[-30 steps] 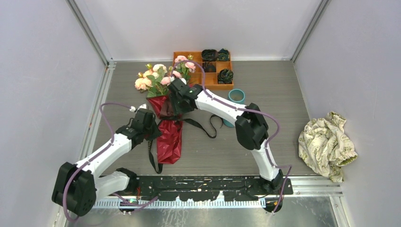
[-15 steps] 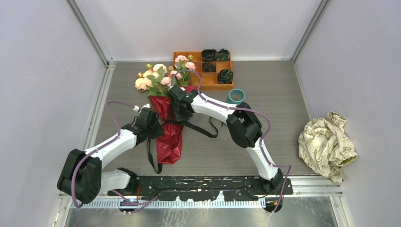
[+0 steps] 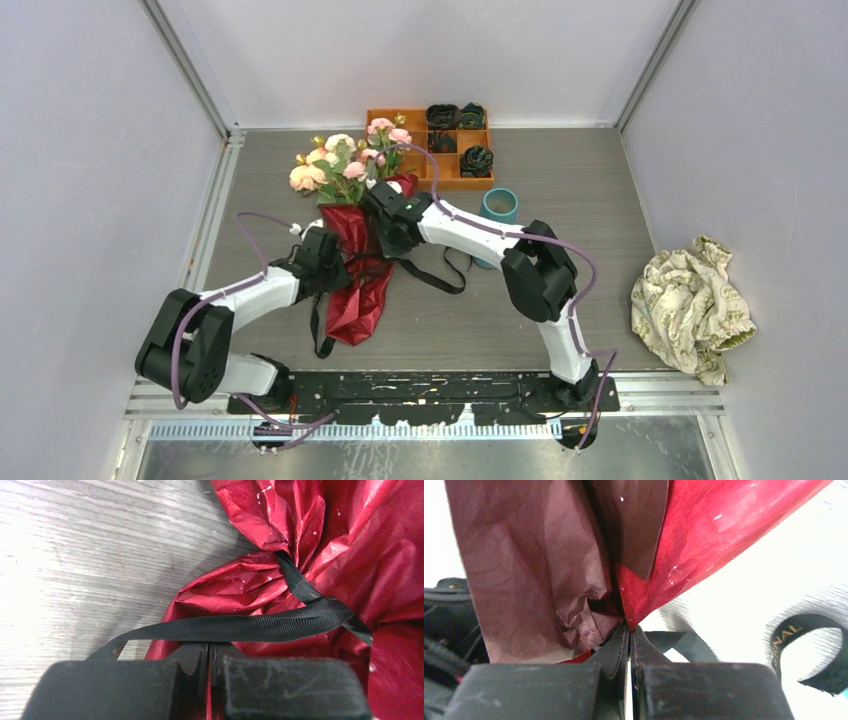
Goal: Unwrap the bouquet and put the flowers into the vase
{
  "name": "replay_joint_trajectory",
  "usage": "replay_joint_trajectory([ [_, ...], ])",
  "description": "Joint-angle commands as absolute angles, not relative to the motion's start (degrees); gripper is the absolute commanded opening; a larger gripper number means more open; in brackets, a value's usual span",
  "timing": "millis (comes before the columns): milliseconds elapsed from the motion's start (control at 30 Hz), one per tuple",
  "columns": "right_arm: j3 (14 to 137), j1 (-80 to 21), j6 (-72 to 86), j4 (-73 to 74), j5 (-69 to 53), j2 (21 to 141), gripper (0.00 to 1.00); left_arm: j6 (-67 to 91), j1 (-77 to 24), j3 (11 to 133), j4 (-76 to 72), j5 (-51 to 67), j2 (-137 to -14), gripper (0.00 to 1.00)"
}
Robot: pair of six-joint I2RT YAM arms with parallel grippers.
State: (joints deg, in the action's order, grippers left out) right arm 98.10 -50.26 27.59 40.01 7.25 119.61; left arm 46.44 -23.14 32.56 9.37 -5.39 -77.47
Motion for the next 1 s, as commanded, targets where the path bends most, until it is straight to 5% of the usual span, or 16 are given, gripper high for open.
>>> replay_joint_trajectory([
  [0,97.3,-50.1,25.4,42.9,12.9,112.1,0.04,46.1,-22.8,31.7,7.0,-8.7,-81.0,0.0],
  [400,93.3,-47.0,25.1,45.8,19.9,107.1,0.07,46.0,-22.7,31.8,6.0,-8.9,-83.3,0.0],
  [633,91.5,-45.5,26.1,45.8,19.1,107.4,0.5,46.0,-22.7,33.4,11.1,-5.9,-76.2,0.0],
  [967,93.5,-46.3,27.1,42.7,12.7,103.4,0.52,41.8,-22.7,43.1,24.3,-11.7,-59.3,0.07],
])
